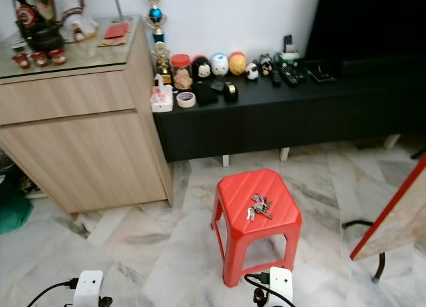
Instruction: Hang keys on a hook
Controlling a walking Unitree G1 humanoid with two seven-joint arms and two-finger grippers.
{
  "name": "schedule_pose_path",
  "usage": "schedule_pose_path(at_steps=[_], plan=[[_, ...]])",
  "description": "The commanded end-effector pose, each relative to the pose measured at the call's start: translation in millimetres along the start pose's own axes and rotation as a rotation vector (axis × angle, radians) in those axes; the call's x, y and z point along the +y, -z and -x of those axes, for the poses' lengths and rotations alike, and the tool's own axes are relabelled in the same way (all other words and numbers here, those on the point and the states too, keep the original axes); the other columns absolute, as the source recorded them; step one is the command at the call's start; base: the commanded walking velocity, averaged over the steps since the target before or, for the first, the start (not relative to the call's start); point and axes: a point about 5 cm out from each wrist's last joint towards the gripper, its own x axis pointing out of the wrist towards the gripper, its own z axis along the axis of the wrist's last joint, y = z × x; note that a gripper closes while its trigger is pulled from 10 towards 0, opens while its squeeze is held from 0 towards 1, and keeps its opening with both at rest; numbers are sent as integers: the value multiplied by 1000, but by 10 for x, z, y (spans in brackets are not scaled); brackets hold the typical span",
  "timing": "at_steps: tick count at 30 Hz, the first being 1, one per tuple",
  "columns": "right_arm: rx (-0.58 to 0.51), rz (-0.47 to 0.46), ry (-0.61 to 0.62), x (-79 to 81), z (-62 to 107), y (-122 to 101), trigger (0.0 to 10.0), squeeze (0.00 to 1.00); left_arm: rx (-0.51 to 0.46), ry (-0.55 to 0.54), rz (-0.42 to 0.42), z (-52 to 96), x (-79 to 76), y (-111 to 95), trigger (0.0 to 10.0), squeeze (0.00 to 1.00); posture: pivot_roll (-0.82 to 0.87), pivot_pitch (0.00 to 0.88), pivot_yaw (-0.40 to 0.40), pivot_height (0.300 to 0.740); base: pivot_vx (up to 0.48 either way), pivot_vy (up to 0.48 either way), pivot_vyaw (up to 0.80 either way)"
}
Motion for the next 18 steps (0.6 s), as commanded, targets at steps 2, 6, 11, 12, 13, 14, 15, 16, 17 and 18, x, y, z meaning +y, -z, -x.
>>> schedule_pose_path(at_steps=[2, 6, 11, 12, 13, 14, 15, 16, 17, 18], plan=[[4, -5, 5, -4, 1, 7, 10000, 0, -4, 1, 9, -4, 15, -20, 10000, 0, -47, 0, 60, 740, 317, 0, 0], [8, -7, 6, -14, 5, 22, 10000, 0, -5, 3, 8, -4, 13, -21, 10000, 0, -44, 0, 57, 740, 351, 0, 0], [8, -12, 11, -30, 7, 24, 10000, 0, -5, 3, 10, -3, 14, -20, 10000, 0, -44, 0, 58, 740, 361, 0, 0], [5, -15, 12, -30, 6, 19, 10000, 0, -5, 3, 10, -3, 15, -21, 10000, 0, -45, 0, 59, 740, 360, 0, 0], [3, -16, 13, -30, 6, 17, 10000, 0, -5, 3, 10, -3, 15, -21, 10000, 0, -45, 0, 59, 740, 360, 0, 0], [-2, -20, 13, -32, 5, 10, 10000, 0, -5, 4, 11, -3, 14, -21, 10000, 0, -45, 0, 58, 740, 360, 0, 0], [-4, -21, 14, -32, 5, 7, 10000, 0, -5, 4, 11, -3, 13, -20, 10000, 0, -45, 0, 58, 740, 360, 0, 0], [-5, -23, 14, -33, 5, 5, 10000, 0, -6, 5, 11, -3, 12, -20, 10000, 0, -44, 0, 57, 740, 360, 0, 0], [-5, -23, 14, -33, 5, 4, 10000, 0, -6, 5, 11, -3, 13, -20, 10000, 0, -44, 0, 57, 740, 356, 0, 0], [-5, -20, 13, -31, 3, 0, 10000, 0, -6, 4, 12, -3, 14, -19, 10000, 0, -44, 0, 57, 740, 360, 0, 0]])
